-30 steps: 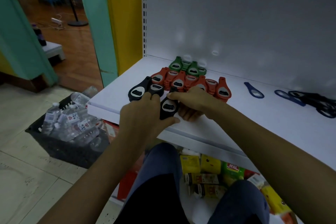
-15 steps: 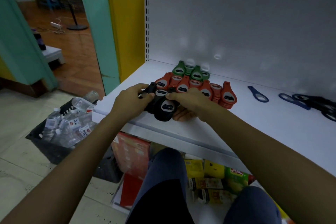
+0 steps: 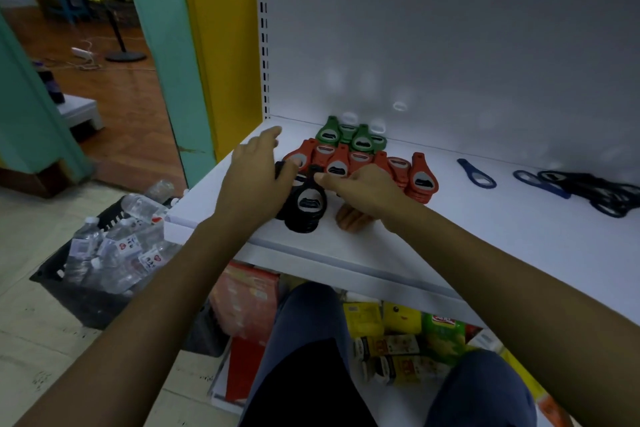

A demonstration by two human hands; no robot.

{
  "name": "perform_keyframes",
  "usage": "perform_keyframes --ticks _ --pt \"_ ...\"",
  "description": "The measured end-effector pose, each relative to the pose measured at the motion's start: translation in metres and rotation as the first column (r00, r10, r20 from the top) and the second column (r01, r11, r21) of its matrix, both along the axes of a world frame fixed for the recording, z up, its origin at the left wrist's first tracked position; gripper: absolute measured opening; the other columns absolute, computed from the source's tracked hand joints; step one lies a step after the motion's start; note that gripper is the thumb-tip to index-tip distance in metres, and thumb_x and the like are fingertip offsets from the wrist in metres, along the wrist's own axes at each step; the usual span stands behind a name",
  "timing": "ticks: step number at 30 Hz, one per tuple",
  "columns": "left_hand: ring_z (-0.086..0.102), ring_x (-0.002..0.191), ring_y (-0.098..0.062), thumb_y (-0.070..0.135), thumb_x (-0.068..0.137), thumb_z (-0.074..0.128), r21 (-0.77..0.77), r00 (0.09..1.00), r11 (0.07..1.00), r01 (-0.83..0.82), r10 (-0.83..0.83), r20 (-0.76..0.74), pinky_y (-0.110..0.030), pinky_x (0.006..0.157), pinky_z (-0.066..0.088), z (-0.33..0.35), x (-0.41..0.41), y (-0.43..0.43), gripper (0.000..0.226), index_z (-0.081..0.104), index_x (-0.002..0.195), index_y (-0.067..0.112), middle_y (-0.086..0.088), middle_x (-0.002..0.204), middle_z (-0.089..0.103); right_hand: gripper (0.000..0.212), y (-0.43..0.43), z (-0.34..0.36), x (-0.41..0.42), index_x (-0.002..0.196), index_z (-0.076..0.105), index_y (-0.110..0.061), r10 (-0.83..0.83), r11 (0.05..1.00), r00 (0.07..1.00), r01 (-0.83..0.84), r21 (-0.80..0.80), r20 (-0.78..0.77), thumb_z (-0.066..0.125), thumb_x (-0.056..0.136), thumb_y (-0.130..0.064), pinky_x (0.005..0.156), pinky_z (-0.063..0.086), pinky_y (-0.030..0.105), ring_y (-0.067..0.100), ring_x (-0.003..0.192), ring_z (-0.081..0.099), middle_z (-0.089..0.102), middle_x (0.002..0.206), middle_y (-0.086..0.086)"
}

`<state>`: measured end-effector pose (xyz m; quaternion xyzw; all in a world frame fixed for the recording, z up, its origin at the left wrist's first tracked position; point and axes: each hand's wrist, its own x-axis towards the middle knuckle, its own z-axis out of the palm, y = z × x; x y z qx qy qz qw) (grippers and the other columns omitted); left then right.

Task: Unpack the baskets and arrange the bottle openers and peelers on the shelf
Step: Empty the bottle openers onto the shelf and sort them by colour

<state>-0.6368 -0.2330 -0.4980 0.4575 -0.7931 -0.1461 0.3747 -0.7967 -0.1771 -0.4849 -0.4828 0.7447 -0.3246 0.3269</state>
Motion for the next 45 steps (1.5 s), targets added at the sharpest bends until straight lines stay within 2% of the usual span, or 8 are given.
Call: perform_keyframes --ticks 10,13,18,27,33,35,39,45 --pt "0.042 0.122 -0.025 0.024 0.094 0.051 -0.180 0.887 0.869 0.461 -0.459 0.057 -0.035 0.099 0.035 0.019 -0.167 0.058 0.054 0.035 0.143 0.013 -0.006 0.134 0.051 0.031 0.090 0.000 -0.118 0.072 0.061 -0.027 -0.448 0.878 0.818 0.325 -0.351 -0.362 0.052 0.086 -0.053 0.061 0.044 0.027 0.011 0.068 0.060 0.064 0.069 -0.012" --pt "0.041 0.124 -0.024 0.027 0.094 0.051 -0.121 0.809 0.800 0.587 -0.580 0.093 -0.040 0.100 0.038 0.014 -0.220 0.077 0.053 0.035 0.143 0.017 -0.003 0.136 0.051 0.037 0.125 -0.014 -0.168 0.106 0.066 -0.023 -0.516 0.855 0.748 0.416 -0.310 -0.418 0.056 0.086 -0.052 0.083 0.050 0.036 0.018 0.104 0.060 0.066 0.111 -0.003" --pt "0.043 0.128 -0.022 0.031 0.095 0.050 0.139 0.689 0.697 0.703 -0.716 0.109 -0.039 0.102 0.039 -0.011 -0.303 0.099 0.048 0.039 0.140 0.019 -0.002 0.139 0.050 0.064 0.173 -0.037 -0.239 0.140 0.045 -0.022 -0.455 0.846 0.644 0.528 -0.074 -0.615 0.046 0.089 -0.060 0.109 0.030 0.040 0.028 0.135 0.035 0.041 0.147 0.008" --pt "0.058 0.104 -0.015 0.022 0.091 0.059 0.343 0.634 0.549 0.762 -0.739 -0.227 -0.023 0.091 0.044 -0.035 -0.380 0.097 0.037 0.053 0.127 0.013 -0.003 0.122 0.060 0.049 0.152 -0.045 -0.306 0.121 0.055 -0.014 -0.671 0.675 0.477 0.709 -0.202 -0.568 0.057 0.086 -0.048 0.093 0.040 0.039 0.030 0.116 0.046 0.054 0.124 0.013" --pt "0.061 0.085 -0.012 0.010 0.090 0.059 0.323 0.642 0.555 0.767 -0.669 -0.374 -0.013 0.074 0.042 -0.042 -0.389 0.091 0.023 0.060 0.113 0.014 -0.001 0.101 0.066 0.078 0.119 -0.048 -0.337 0.151 0.017 -0.017 -0.565 0.716 0.523 0.696 -0.064 -0.638 0.046 0.090 -0.056 0.117 0.016 0.043 0.026 0.146 0.012 0.011 0.160 0.007" --pt "0.058 0.083 -0.009 0.008 0.090 0.056 0.303 0.653 0.578 0.757 -0.660 -0.371 -0.012 0.071 0.041 -0.041 -0.389 0.091 0.024 0.060 0.113 0.015 0.004 0.097 0.064 0.071 0.117 -0.050 -0.341 0.148 0.027 -0.017 -0.559 0.718 0.508 0.692 -0.076 -0.655 0.044 0.090 -0.056 0.111 0.025 0.043 0.029 0.139 0.027 0.029 0.153 0.008" --pt "0.061 0.095 -0.017 0.002 0.092 0.050 0.314 0.681 0.606 0.731 -0.620 -0.389 -0.024 0.085 0.044 -0.042 -0.389 0.089 0.031 0.057 0.120 0.012 0.001 0.103 0.064 0.040 0.120 -0.055 -0.334 0.112 0.063 -0.013 -0.598 0.686 0.283 0.665 -0.296 -0.750 0.051 0.090 -0.044 0.090 0.036 0.038 0.030 0.109 0.046 0.053 0.118 0.009" --pt "0.063 0.099 -0.027 0.024 0.097 0.047 0.345 0.671 0.577 0.740 -0.598 -0.438 -0.038 0.091 0.049 -0.041 -0.391 0.091 0.031 0.058 0.122 0.008 -0.010 0.106 0.068 0.031 0.128 -0.048 -0.319 0.078 0.063 -0.011 -0.762 0.618 0.244 0.551 -0.561 -0.600 0.045 0.098 -0.027 0.067 0.039 0.034 0.027 0.068 0.057 0.065 0.077 0.007"
